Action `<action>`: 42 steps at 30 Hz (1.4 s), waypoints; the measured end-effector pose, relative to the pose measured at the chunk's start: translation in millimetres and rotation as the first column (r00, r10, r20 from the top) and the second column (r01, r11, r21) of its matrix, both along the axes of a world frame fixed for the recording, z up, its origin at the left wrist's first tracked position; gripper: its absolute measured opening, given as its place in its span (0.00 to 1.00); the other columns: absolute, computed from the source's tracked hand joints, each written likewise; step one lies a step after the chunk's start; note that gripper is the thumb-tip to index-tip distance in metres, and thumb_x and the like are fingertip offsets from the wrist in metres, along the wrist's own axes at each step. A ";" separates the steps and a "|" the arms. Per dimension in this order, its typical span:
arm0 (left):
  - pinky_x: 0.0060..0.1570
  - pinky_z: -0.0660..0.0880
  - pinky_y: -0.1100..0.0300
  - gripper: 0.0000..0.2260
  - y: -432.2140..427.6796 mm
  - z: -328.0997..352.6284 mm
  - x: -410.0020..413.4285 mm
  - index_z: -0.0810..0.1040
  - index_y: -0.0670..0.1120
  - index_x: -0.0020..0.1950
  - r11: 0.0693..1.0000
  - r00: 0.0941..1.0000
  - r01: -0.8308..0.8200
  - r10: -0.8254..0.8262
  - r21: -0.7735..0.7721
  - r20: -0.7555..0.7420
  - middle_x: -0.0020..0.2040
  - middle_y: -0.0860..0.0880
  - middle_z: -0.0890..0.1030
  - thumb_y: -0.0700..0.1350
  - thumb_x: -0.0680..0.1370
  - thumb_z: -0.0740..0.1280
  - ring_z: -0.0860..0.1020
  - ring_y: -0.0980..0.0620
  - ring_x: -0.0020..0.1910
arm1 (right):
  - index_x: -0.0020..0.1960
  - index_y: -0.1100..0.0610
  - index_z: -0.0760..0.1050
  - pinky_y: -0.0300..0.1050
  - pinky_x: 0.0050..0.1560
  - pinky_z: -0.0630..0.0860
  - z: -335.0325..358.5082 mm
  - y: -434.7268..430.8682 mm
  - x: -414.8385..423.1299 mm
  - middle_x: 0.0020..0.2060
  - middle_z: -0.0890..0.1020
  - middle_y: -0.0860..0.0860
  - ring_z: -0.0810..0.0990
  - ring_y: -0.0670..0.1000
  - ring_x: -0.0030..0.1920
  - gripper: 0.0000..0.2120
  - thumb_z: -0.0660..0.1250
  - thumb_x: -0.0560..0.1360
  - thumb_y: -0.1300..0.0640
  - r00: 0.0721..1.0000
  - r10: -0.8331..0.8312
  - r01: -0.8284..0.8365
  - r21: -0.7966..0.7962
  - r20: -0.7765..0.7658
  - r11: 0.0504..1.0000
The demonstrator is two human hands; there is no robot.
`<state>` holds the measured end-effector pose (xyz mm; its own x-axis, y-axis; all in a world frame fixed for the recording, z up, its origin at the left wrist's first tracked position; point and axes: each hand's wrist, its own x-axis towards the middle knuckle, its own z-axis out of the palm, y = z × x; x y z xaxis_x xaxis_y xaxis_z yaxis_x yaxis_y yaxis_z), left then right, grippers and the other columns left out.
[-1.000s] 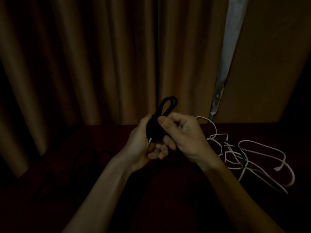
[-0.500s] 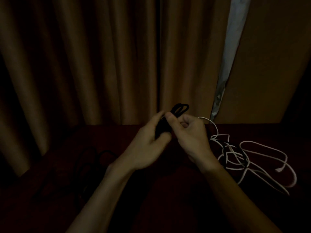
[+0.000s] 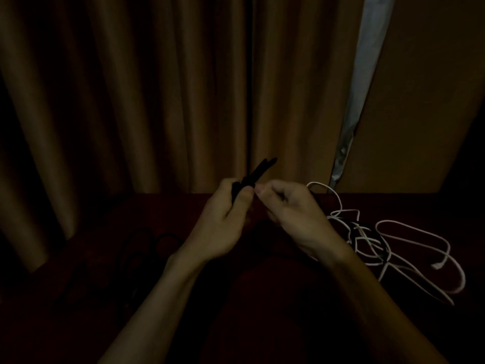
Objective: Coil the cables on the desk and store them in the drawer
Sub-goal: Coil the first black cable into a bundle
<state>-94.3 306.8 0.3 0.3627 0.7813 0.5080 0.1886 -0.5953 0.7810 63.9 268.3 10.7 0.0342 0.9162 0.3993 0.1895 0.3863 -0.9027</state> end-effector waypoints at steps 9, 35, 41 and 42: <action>0.24 0.56 0.65 0.20 -11.1 21.2 -0.8 0.78 0.44 0.63 0.595 0.757 0.632 -0.337 -0.496 0.561 0.31 0.49 0.68 0.55 0.84 0.54 0.62 0.58 0.22 | 0.49 0.49 0.81 0.36 0.25 0.58 7.8 -7.0 -0.5 0.30 0.74 0.46 0.65 0.43 0.24 0.13 0.72 0.73 0.41 0.977 0.125 -0.127 -0.002 -0.172 0.992; 0.61 0.70 0.72 0.22 -1.4 -9.1 14.7 0.68 0.45 0.76 0.915 0.987 -0.001 0.067 0.403 -0.149 0.65 0.51 0.73 0.47 0.83 0.65 0.74 0.63 0.63 | 0.34 0.60 0.73 0.35 0.22 0.61 8.3 -5.8 -9.4 0.22 0.69 0.48 0.65 0.43 0.21 0.20 0.68 0.80 0.49 0.927 -0.124 0.096 -0.094 -0.355 0.991; 0.43 0.76 0.64 0.22 3.9 -21.5 10.5 0.70 0.45 0.70 0.864 0.956 -0.110 0.227 0.491 -0.185 0.56 0.52 0.74 0.57 0.83 0.55 0.75 0.59 0.47 | 0.44 0.64 0.77 0.32 0.23 0.62 11.3 -11.5 -16.1 0.20 0.69 0.44 0.66 0.40 0.20 0.21 0.62 0.84 0.48 0.967 -0.053 -0.001 -0.208 -0.250 0.978; 0.41 0.76 0.63 0.22 5.7 -22.4 9.7 0.71 0.45 0.68 0.857 0.954 -0.134 0.248 0.498 -0.170 0.55 0.51 0.75 0.58 0.83 0.54 0.76 0.59 0.46 | 0.46 0.64 0.78 0.34 0.24 0.60 12.0 -11.4 -15.5 0.22 0.68 0.45 0.64 0.41 0.21 0.21 0.60 0.84 0.48 0.975 -0.017 -0.033 -0.220 -0.222 0.975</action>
